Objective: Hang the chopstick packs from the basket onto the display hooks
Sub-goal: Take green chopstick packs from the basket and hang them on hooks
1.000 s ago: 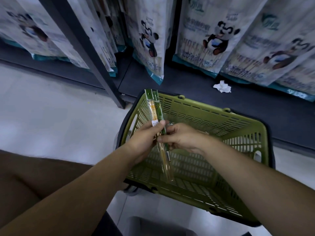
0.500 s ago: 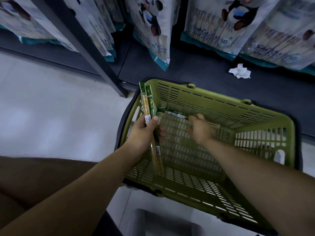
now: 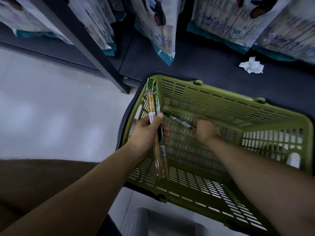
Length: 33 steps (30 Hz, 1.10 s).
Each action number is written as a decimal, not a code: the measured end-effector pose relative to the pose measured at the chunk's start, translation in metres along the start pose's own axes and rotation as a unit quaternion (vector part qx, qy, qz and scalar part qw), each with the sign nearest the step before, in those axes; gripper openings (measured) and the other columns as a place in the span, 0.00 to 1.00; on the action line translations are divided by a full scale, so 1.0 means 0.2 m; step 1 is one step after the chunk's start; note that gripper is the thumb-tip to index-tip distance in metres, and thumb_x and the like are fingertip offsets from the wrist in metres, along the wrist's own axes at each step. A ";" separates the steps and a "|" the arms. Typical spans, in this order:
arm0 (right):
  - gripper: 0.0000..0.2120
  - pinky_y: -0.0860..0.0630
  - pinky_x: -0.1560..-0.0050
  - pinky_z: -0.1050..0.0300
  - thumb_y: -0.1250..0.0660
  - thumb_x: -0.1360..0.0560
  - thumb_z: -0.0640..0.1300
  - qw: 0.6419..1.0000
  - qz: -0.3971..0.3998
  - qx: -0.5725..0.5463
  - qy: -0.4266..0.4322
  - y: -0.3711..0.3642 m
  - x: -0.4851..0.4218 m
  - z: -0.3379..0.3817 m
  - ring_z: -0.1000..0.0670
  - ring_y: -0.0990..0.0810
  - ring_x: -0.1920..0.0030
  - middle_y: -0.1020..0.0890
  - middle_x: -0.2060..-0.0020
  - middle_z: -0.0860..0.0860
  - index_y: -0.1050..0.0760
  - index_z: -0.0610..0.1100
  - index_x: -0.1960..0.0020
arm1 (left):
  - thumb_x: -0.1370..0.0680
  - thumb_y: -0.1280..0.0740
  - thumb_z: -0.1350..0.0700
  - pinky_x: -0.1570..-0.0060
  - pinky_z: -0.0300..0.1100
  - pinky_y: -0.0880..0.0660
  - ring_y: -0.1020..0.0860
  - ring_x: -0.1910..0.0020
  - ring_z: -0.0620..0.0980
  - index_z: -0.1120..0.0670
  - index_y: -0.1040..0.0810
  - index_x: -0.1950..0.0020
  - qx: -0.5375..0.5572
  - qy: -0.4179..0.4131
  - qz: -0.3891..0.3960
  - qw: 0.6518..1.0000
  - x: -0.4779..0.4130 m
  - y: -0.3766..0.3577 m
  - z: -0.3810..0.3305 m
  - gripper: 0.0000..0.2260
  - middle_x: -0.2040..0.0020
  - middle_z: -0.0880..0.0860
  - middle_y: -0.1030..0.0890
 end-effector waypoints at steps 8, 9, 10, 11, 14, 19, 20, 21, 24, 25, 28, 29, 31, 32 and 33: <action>0.14 0.29 0.60 0.53 0.22 0.29 0.41 0.953 0.039 -0.296 0.058 0.16 0.22 0.13 0.47 0.23 0.61 0.19 0.62 0.46 0.27 0.50 0.63 | 0.15 0.36 0.48 0.56 0.52 0.19 0.20 0.64 0.53 0.58 0.24 0.48 0.042 0.020 0.013 0.999 0.05 -0.04 -0.03 0.13 0.63 0.55 0.20; 0.13 0.29 0.61 0.54 0.21 0.30 0.39 0.934 0.032 -0.348 0.078 0.24 0.27 0.17 0.49 0.23 0.62 0.19 0.63 0.46 0.25 0.48 0.62 | 0.15 0.37 0.48 0.56 0.52 0.19 0.20 0.64 0.53 0.58 0.24 0.47 0.038 0.015 0.013 0.999 0.06 -0.04 -0.05 0.13 0.62 0.56 0.19; 0.13 0.29 0.61 0.57 0.20 0.30 0.38 0.918 0.021 -0.384 0.095 0.33 0.33 0.20 0.52 0.23 0.64 0.19 0.64 0.47 0.24 0.47 0.61 | 0.15 0.38 0.48 0.56 0.52 0.18 0.18 0.62 0.54 0.58 0.24 0.47 0.032 0.009 0.013 0.999 0.08 -0.05 -0.07 0.14 0.60 0.56 0.18; 0.12 0.28 0.63 0.61 0.20 0.31 0.38 0.903 0.014 -0.416 0.105 0.42 0.38 0.23 0.55 0.22 0.66 0.18 0.65 0.50 0.23 0.46 0.60 | 0.14 0.39 0.48 0.55 0.53 0.17 0.16 0.59 0.54 0.58 0.23 0.45 0.028 0.005 0.016 0.999 0.11 -0.06 -0.08 0.14 0.57 0.56 0.16; 0.11 0.25 0.65 0.67 0.19 0.32 0.40 0.867 0.019 -0.481 0.125 0.64 0.54 0.31 0.60 0.21 0.68 0.17 0.69 0.55 0.22 0.47 0.59 | 0.14 0.40 0.48 0.50 0.57 0.16 0.14 0.47 0.58 0.56 0.22 0.36 0.017 -0.013 0.051 0.998 0.17 -0.16 -0.17 0.14 0.47 0.58 0.13; 0.12 0.26 0.69 0.66 0.19 0.32 0.40 0.844 -0.070 -0.518 0.122 0.98 0.79 0.33 0.59 0.24 0.73 0.19 0.71 0.53 0.23 0.45 0.62 | 0.16 0.37 0.47 0.41 0.61 0.20 0.16 0.42 0.60 0.53 0.22 0.34 0.043 -0.084 0.093 0.991 0.32 -0.37 -0.44 0.15 0.42 0.58 0.14; 0.12 0.27 0.70 0.65 0.18 0.32 0.41 0.841 -0.095 -0.520 0.117 1.06 0.84 0.31 0.59 0.25 0.73 0.20 0.72 0.53 0.22 0.45 0.63 | 0.16 0.37 0.47 0.40 0.62 0.21 0.16 0.42 0.61 0.54 0.21 0.35 0.051 -0.097 0.104 0.988 0.36 -0.42 -0.50 0.15 0.42 0.59 0.14; 0.12 0.28 0.70 0.65 0.18 0.33 0.42 0.841 -0.119 -0.514 0.115 1.15 0.89 0.29 0.59 0.26 0.74 0.21 0.73 0.54 0.22 0.45 0.64 | 0.16 0.37 0.48 0.39 0.63 0.21 0.16 0.42 0.61 0.55 0.21 0.36 0.051 -0.110 0.115 0.986 0.41 -0.46 -0.55 0.14 0.43 0.60 0.14; 0.12 0.32 0.69 0.65 0.17 0.34 0.47 0.864 -0.180 -0.453 0.128 1.39 1.06 0.26 0.60 0.28 0.74 0.23 0.75 0.56 0.20 0.46 0.65 | 0.16 0.35 0.52 0.35 0.62 0.23 0.17 0.45 0.60 0.57 0.20 0.40 0.009 -0.166 0.128 0.978 0.55 -0.58 -0.74 0.10 0.48 0.59 0.14; 0.13 0.33 0.71 0.67 0.17 0.34 0.49 0.869 -0.195 -0.433 0.135 1.46 1.13 0.24 0.61 0.29 0.74 0.23 0.75 0.58 0.19 0.46 0.65 | 0.16 0.35 0.53 0.36 0.59 0.22 0.17 0.45 0.59 0.57 0.20 0.41 -0.014 -0.187 0.134 0.973 0.61 -0.62 -0.81 0.10 0.48 0.58 0.14; 0.11 0.31 0.70 0.68 0.19 0.32 0.52 0.854 -0.241 -0.428 0.172 1.72 1.33 0.20 0.60 0.26 0.73 0.21 0.74 0.58 0.18 0.47 0.62 | 0.15 0.37 0.52 0.54 0.47 0.17 0.14 0.51 0.54 0.59 0.20 0.40 -0.083 -0.244 0.187 0.948 0.80 -0.74 -1.02 0.12 0.50 0.57 0.13; 0.09 0.27 0.67 0.66 0.21 0.30 0.51 0.833 -0.261 -0.452 0.184 1.81 1.39 0.18 0.60 0.22 0.71 0.18 0.71 0.55 0.18 0.48 0.60 | 0.15 0.38 0.52 0.61 0.45 0.17 0.14 0.57 0.52 0.60 0.22 0.40 -0.096 -0.262 0.210 0.937 0.87 -0.78 -1.09 0.12 0.54 0.56 0.13; 0.05 0.24 0.64 0.66 0.25 0.25 0.50 0.786 -0.315 -0.498 0.189 2.02 1.52 0.13 0.59 0.19 0.65 0.16 0.66 0.54 0.18 0.49 0.56 | 0.15 0.39 0.53 0.64 0.45 0.18 0.15 0.62 0.51 0.61 0.25 0.39 -0.114 -0.296 0.250 0.915 1.02 -0.86 -1.22 0.12 0.58 0.55 0.14; 0.04 0.25 0.66 0.67 0.26 0.25 0.50 0.765 -0.340 -0.512 0.191 2.11 1.58 0.11 0.60 0.19 0.64 0.16 0.65 0.55 0.18 0.50 0.54 | 0.15 0.38 0.52 0.64 0.46 0.18 0.16 0.62 0.52 0.60 0.27 0.39 -0.121 -0.312 0.265 0.905 1.10 -0.89 -1.28 0.11 0.58 0.55 0.14; 0.04 0.27 0.68 0.68 0.26 0.24 0.49 0.749 -0.360 -0.519 0.198 2.20 1.65 0.10 0.60 0.19 0.65 0.16 0.66 0.56 0.18 0.50 0.53 | 0.16 0.37 0.51 0.63 0.47 0.17 0.16 0.62 0.52 0.59 0.28 0.39 -0.128 -0.328 0.278 0.894 1.17 -0.93 -1.32 0.12 0.58 0.55 0.15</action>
Point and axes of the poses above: each hand's wrist, its own x-axis away from the middle knuckle, its own y-axis out of the back of the hand, z = x × y, the point moved 8 cm from there along -x, towards the middle knuckle
